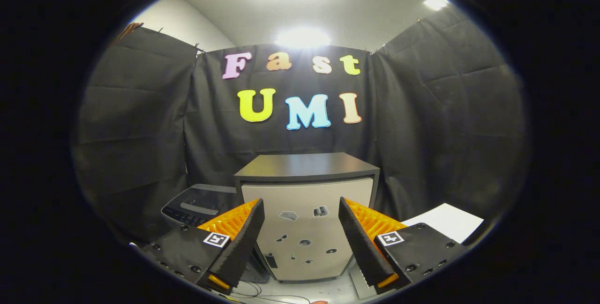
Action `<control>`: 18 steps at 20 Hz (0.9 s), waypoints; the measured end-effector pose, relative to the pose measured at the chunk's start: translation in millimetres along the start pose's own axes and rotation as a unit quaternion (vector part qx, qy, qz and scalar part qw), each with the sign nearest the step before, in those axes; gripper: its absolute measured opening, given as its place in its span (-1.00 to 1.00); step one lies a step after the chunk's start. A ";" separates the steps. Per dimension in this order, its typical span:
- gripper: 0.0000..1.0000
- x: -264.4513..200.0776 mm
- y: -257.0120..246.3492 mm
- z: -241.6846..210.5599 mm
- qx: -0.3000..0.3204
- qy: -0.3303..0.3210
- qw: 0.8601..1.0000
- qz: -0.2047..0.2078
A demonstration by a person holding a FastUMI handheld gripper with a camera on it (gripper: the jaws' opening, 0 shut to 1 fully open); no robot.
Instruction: Put the clothes into the washing machine and then close the washing machine lid.
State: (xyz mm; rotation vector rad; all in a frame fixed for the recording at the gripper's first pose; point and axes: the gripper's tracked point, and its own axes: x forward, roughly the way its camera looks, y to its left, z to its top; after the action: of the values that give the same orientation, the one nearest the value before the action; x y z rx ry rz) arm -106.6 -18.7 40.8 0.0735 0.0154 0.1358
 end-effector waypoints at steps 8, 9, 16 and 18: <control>0.96 5.6 -0.8 -3.4 -0.013 -0.001 1.000 0.011; 0.96 8.2 -2.5 -2.3 -0.016 -0.002 1.000 0.010; 0.96 12.0 -0.2 -6.8 -0.016 0.000 1.000 0.015; 0.96 12.3 1.1 -7.1 -0.019 0.000 1.000 0.017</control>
State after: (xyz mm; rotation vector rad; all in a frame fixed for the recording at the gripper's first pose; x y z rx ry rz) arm -94.8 -15.4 33.7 0.0365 0.0107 0.1698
